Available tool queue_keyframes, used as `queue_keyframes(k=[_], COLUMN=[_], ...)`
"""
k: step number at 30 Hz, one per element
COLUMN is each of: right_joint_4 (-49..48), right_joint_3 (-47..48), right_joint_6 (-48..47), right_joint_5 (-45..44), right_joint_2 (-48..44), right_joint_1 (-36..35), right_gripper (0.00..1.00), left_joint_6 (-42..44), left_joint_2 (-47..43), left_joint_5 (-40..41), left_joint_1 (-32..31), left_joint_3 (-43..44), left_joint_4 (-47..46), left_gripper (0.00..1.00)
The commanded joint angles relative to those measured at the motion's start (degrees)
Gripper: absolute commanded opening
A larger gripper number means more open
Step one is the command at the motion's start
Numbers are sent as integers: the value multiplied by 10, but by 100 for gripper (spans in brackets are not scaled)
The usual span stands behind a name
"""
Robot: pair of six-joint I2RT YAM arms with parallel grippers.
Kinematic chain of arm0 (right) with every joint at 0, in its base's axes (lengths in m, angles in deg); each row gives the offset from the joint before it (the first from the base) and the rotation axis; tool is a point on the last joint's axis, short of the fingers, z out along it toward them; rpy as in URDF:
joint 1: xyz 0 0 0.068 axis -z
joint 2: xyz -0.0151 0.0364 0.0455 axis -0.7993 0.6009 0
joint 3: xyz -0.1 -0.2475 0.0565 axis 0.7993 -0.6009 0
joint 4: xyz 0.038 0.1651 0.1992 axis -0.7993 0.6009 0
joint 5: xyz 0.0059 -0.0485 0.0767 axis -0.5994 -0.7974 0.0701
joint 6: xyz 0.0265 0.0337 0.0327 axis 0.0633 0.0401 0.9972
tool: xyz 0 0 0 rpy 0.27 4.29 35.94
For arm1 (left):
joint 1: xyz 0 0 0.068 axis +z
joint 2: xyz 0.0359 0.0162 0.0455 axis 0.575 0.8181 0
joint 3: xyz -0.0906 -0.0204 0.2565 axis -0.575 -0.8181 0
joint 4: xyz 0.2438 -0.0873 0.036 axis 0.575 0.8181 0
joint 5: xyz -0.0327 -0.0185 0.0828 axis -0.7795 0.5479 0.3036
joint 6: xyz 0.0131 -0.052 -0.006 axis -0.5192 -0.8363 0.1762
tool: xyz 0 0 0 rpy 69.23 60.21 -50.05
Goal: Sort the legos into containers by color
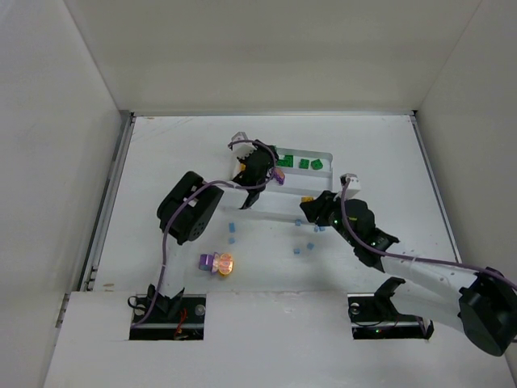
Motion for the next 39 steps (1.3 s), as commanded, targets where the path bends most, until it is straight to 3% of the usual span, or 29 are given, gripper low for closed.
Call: queue_keyframes(k=[1,10,17,23,30,33,36,39], right_joint_4=[-28,-22,16,59,101,106,106,107], right_joint_3=[13,91,236,367,488,516,529,519], right_joint_6=[-5,-13,-28,-43,-45,-42,-45,-46], right_joint_5=[-2,-3,2,-1,-2,-4,-10,-21], right_joint_2=[20,123,261,385,494,518,526,515], right_joint_1=[-3,-66,-88,-93,-103,-103,-103,-103], right_gripper=[17,17,18,19,20,29,48,56], left_joint_6=[40,103,122,152,168,165,152,142], left_joint_2=[-92,-318,-498,-632,-698,-703,-700,-695], left_joint_5=[13,-35,-40,-57,-58,-61,-73,-85], left_joint_1=[-6,0,22,48,93,108,119,127], left_joint_3=[-43,-282,-456,-509,-539,-543,-545,-545], left_joint_4=[-28,-51,-25,44,66,73,74,74], left_gripper=[43,41,42,43,43,43,43,43])
